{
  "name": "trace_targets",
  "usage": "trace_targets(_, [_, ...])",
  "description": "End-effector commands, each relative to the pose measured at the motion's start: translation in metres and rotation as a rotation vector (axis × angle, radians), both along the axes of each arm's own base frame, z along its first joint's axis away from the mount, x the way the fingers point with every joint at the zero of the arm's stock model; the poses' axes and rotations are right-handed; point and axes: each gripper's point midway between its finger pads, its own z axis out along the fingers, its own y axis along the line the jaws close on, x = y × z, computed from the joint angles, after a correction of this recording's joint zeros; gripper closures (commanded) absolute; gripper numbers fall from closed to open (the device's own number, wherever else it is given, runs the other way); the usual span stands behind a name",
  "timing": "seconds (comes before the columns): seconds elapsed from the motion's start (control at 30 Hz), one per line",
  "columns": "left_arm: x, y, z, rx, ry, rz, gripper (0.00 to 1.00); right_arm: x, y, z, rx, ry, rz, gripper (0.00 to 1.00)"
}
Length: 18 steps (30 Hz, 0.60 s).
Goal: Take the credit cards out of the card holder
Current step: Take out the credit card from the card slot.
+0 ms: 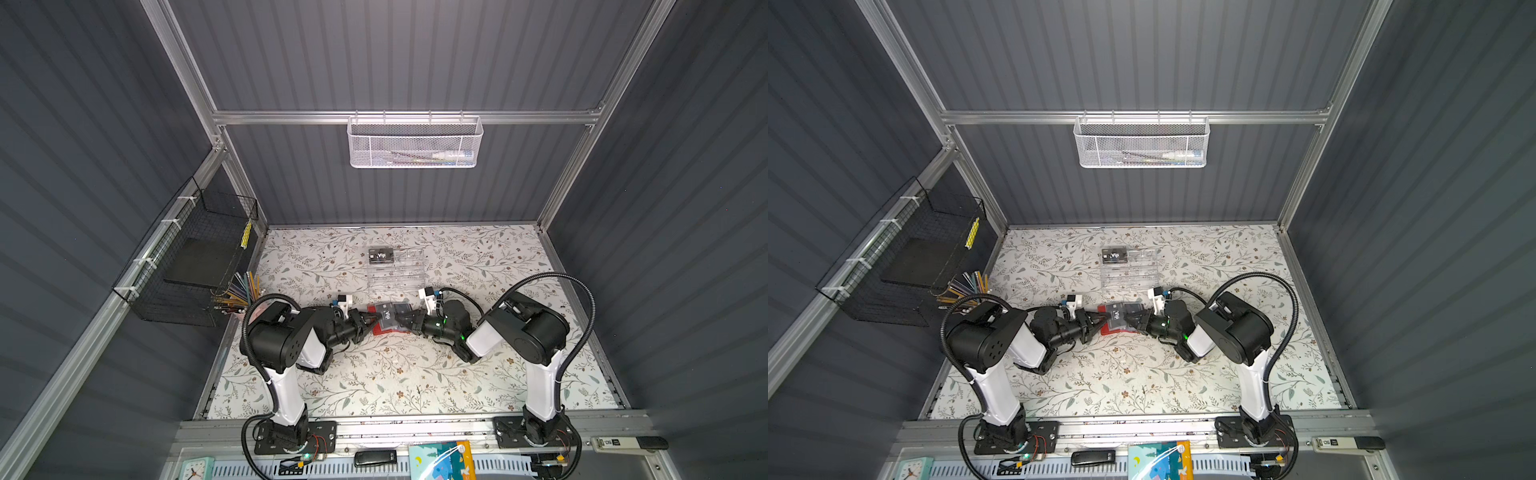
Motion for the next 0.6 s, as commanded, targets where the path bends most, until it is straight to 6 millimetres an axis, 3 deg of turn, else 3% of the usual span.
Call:
trace_targets(0.0, [-0.003,-0.004,0.001,0.007,-0.034,-0.023,0.85,-0.002,0.003,0.012,0.036,-0.053,0.019,0.97])
trace_targets(0.27, [-0.005,-0.004,-0.002,0.013,-0.029,-0.029,0.85,0.0,-0.002,0.009,0.031,-0.049,0.008,1.0])
trace_targets(0.43, [-0.005,-0.004,-0.005,0.014,-0.025,-0.032,0.96,0.002,-0.007,0.007,0.029,-0.044,-0.002,1.0])
trace_targets(0.57, [-0.005,-0.004,-0.006,0.012,-0.023,-0.034,0.97,0.003,-0.009,0.004,0.025,-0.039,-0.006,1.0])
